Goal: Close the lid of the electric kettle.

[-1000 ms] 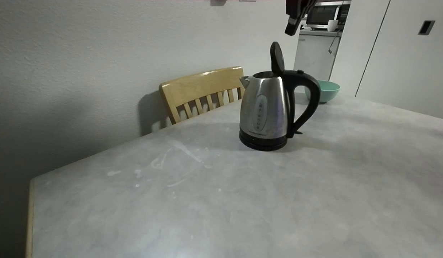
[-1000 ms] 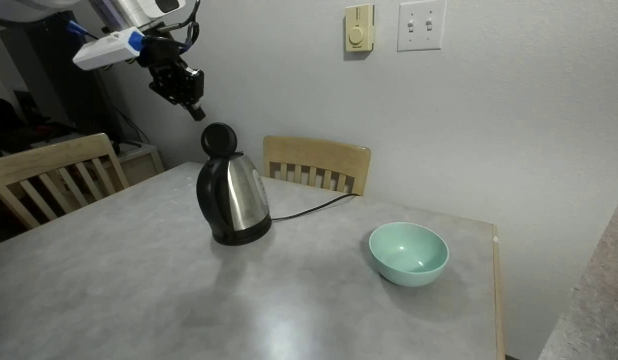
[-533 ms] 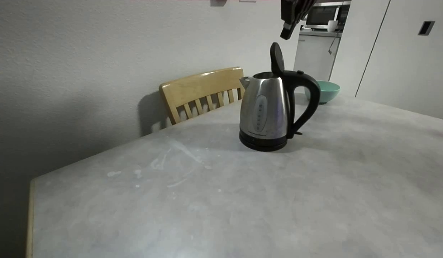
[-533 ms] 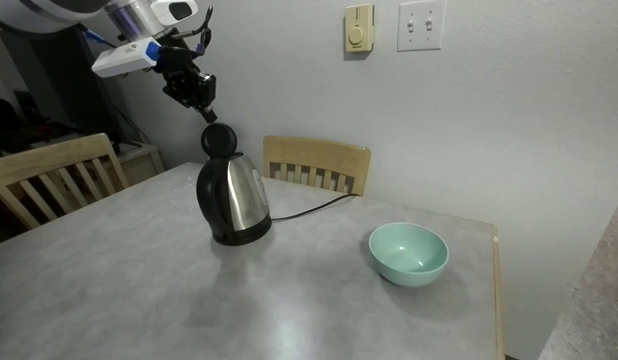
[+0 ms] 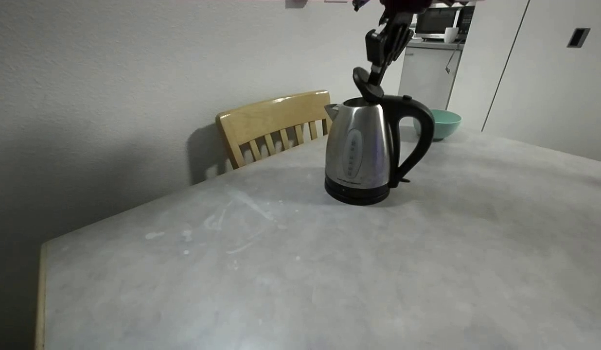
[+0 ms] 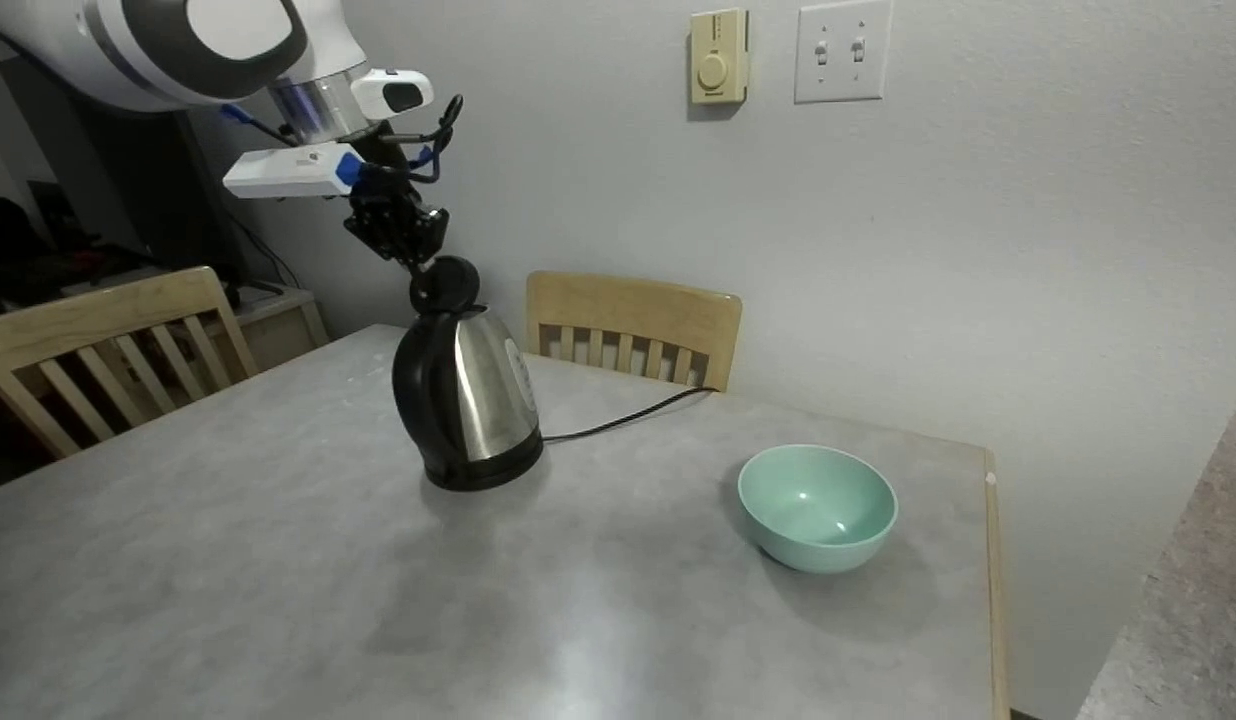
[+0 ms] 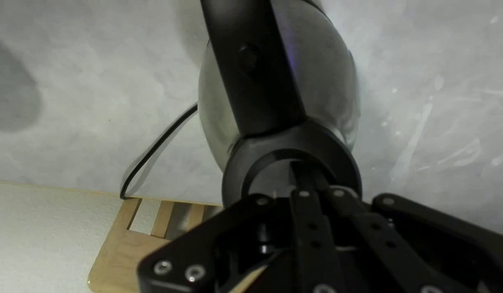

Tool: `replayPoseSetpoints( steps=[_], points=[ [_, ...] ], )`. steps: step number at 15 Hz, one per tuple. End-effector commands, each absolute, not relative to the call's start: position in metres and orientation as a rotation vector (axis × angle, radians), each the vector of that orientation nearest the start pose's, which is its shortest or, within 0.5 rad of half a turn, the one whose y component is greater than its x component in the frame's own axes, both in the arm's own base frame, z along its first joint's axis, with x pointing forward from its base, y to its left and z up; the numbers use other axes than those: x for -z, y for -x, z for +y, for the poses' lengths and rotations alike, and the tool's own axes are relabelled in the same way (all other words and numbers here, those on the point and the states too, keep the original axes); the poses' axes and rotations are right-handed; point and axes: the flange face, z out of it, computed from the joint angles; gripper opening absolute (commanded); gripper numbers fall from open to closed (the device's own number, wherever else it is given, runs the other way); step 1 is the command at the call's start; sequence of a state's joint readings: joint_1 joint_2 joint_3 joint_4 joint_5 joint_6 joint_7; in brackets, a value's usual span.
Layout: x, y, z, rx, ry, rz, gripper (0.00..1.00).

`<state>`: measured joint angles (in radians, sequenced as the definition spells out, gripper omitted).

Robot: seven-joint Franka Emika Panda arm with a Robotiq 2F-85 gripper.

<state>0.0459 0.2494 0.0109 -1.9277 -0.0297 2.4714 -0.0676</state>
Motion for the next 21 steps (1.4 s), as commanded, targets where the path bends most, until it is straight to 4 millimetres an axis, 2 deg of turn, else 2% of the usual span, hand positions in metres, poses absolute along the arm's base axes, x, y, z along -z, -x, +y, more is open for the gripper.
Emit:
replayPoseSetpoints(
  steps=[1, 3, 7, 15, 18, 21],
  points=[
    [-0.371, -0.654, 0.039, 0.356, 3.124, -0.279, 0.00],
    [-0.364, -0.662, 0.042, 0.324, 3.131, -0.299, 0.00],
    [-0.369, -0.676, 0.049, 0.310, 3.127, -0.330, 0.00],
    [-0.368, -0.694, 0.047, 0.267, 3.169, -0.348, 0.00],
    [-0.326, -0.691, 0.031, 0.036, 3.264, -0.297, 0.00],
    [-0.321, -0.691, 0.031, -0.092, 3.312, -0.279, 0.00]
  ],
)
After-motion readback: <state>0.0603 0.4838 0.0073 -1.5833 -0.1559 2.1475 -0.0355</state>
